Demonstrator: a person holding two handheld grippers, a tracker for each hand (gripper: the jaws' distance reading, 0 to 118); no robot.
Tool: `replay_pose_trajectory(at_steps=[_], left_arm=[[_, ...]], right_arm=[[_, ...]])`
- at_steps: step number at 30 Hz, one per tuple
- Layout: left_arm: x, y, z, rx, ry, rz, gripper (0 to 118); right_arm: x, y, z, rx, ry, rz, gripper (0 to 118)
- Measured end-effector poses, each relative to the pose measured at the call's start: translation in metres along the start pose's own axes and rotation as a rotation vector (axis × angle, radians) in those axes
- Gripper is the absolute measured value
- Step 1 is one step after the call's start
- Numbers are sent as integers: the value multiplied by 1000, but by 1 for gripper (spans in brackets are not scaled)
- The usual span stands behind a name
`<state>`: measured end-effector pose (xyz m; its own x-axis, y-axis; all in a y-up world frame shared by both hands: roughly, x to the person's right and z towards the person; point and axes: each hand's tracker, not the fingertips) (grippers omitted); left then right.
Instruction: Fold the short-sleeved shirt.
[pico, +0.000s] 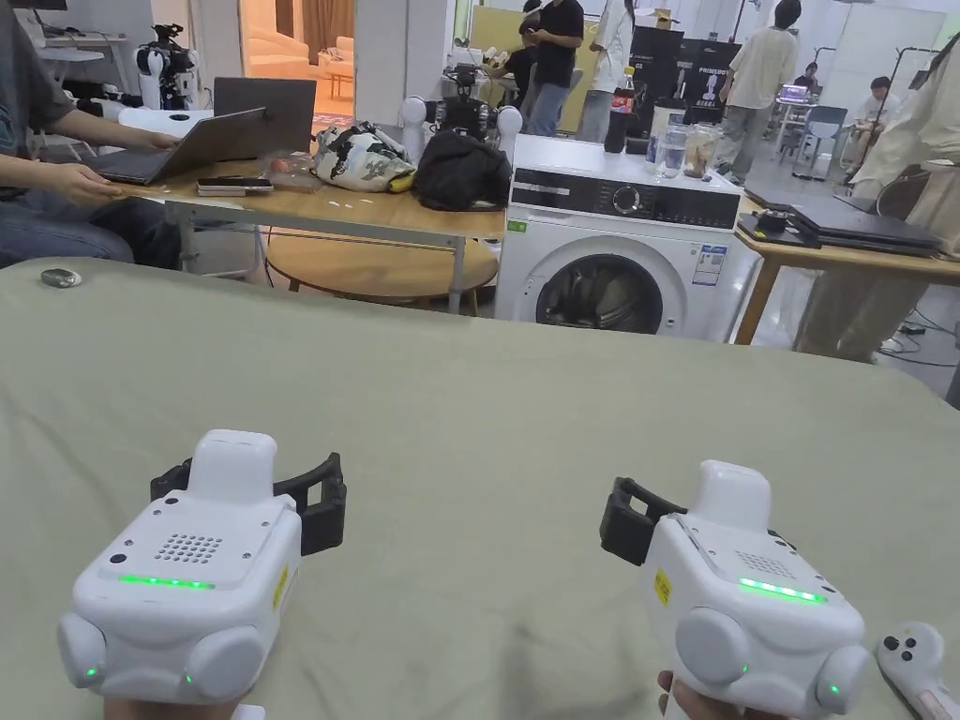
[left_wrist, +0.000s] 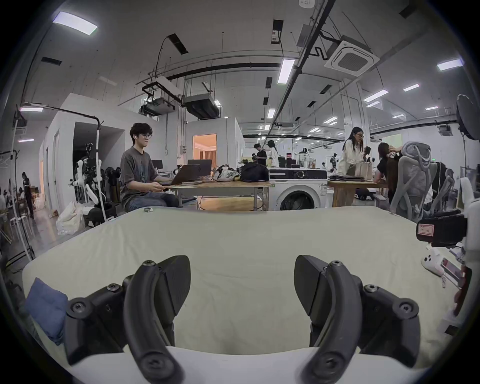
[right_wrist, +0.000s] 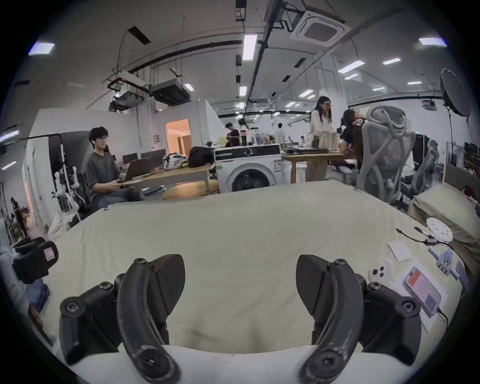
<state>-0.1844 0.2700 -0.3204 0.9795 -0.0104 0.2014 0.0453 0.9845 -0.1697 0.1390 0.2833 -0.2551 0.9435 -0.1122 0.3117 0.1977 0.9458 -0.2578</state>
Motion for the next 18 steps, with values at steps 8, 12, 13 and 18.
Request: replay_pose_trajectory(at_steps=[8,12,13,18], left_arm=[[-1,0,0,9,12,-10,83],[-3,1,0,14,17,-6,83],[-3,1,-1,15,18,-4,83],[-5,0,-2,16,20,-3,83]], right_arm=[[-4,-11,-2,84,-84,136,90],[-4,-13,-4,97,-134,144,90],[-4,-14,-5,103,-127,155,90],[-3,-12,-4,109,-98,146,90]])
